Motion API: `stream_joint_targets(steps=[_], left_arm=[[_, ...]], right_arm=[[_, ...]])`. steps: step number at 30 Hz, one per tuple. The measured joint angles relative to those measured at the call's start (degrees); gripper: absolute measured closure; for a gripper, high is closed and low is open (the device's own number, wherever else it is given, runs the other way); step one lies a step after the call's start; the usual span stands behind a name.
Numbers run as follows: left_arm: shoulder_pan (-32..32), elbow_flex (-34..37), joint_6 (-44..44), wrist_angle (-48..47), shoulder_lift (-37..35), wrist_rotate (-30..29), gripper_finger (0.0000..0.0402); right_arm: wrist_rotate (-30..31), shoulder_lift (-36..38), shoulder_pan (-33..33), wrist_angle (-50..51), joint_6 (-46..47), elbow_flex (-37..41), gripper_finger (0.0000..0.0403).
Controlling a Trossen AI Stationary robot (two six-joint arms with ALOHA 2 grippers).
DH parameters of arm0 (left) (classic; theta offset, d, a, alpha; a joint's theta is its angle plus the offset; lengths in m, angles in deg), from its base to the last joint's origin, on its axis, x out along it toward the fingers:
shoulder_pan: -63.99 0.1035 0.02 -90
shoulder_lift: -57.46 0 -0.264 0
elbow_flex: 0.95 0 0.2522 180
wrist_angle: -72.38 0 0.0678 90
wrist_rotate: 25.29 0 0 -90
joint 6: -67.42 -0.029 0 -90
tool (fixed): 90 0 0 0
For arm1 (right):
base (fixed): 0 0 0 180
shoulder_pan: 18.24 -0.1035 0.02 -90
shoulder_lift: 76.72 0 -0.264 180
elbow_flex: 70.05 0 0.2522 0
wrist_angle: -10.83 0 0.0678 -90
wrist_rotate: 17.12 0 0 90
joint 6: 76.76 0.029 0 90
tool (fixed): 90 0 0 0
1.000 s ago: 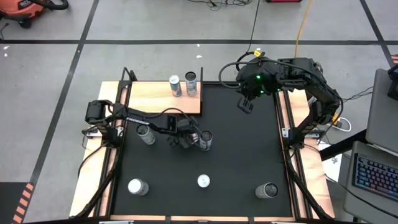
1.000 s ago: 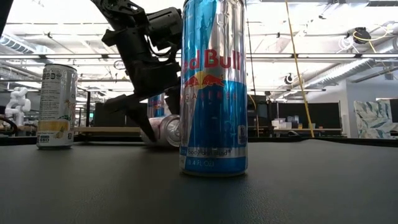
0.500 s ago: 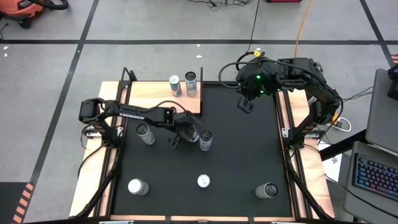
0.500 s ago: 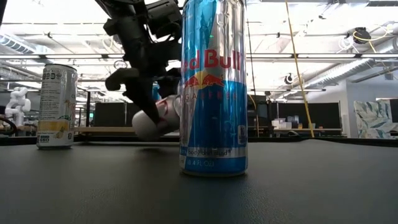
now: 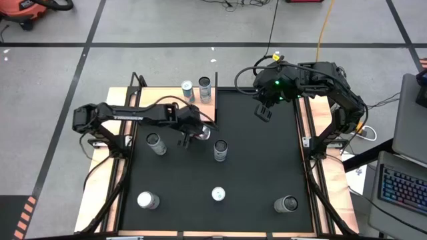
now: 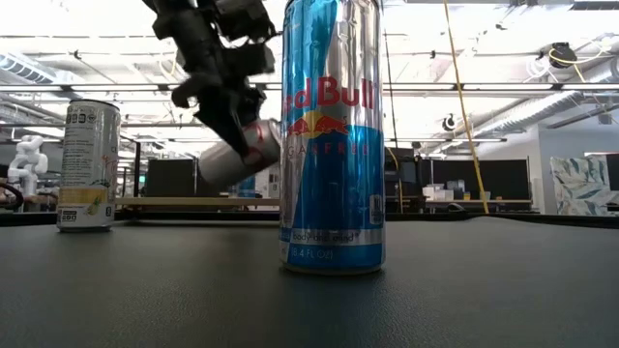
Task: Place canned beverage on shelf
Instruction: Put the top red-silver soda can on the shelf
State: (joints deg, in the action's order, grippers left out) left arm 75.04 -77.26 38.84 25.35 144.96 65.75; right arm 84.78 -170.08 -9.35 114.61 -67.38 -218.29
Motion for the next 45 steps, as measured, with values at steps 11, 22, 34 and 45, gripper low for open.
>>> stream_joint_targets(steps=[11, 22, 34, 45], left_arm=[[4.90, 0.02, 5.74, -2.30, -13.00, -2.23, 0.0130], [12.25, 5.61, 8.98, 3.23, -26.60, -2.60, 0.0119], [16.83, 25.75, 18.43, 28.78, -34.68, -7.82, 0.0119], [17.88, 34.04, 26.44, 45.01, -35.18, -14.70, 0.0119]], right_arm=[[0.00, 0.00, -0.02, -0.02, -0.46, 0.00, 0.0403], [-0.13, 0.00, -0.02, 0.00, -0.61, 0.00, 0.0403], [-0.17, 0.00, -0.01, -0.01, -0.61, 0.00, 0.0403], [-0.17, 0.00, 0.00, 0.00, -0.61, 0.00, 0.0403]])
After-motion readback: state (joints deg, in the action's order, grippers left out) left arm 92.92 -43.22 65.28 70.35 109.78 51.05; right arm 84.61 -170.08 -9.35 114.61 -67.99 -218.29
